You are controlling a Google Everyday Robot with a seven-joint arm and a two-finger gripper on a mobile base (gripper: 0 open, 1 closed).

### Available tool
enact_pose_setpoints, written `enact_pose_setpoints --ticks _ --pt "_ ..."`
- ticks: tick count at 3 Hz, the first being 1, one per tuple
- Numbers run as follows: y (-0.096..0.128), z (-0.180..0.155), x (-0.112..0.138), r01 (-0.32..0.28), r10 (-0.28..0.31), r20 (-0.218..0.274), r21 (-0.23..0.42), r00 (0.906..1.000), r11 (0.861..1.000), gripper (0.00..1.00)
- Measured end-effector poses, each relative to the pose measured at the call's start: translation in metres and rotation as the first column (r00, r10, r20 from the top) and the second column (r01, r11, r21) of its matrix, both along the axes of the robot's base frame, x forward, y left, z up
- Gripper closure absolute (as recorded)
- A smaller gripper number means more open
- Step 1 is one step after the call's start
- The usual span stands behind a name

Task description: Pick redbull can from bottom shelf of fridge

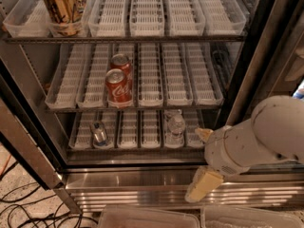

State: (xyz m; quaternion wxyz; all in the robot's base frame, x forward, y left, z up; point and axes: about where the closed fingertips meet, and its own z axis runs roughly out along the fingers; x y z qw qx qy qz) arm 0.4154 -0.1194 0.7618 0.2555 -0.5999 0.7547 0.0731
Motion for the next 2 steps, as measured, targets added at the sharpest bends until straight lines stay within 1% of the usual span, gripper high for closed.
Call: enact_pose_setpoints --ticks 1,2 --pt "0.031 -0.038 -0.008 0.031 -0.028 -0.020 0.143 0.9994 0.989 0.00" --pt "0.073 -0.073 -0.015 0.036 -0.038 0.003 0.280 0.9993 0.959 0.00"
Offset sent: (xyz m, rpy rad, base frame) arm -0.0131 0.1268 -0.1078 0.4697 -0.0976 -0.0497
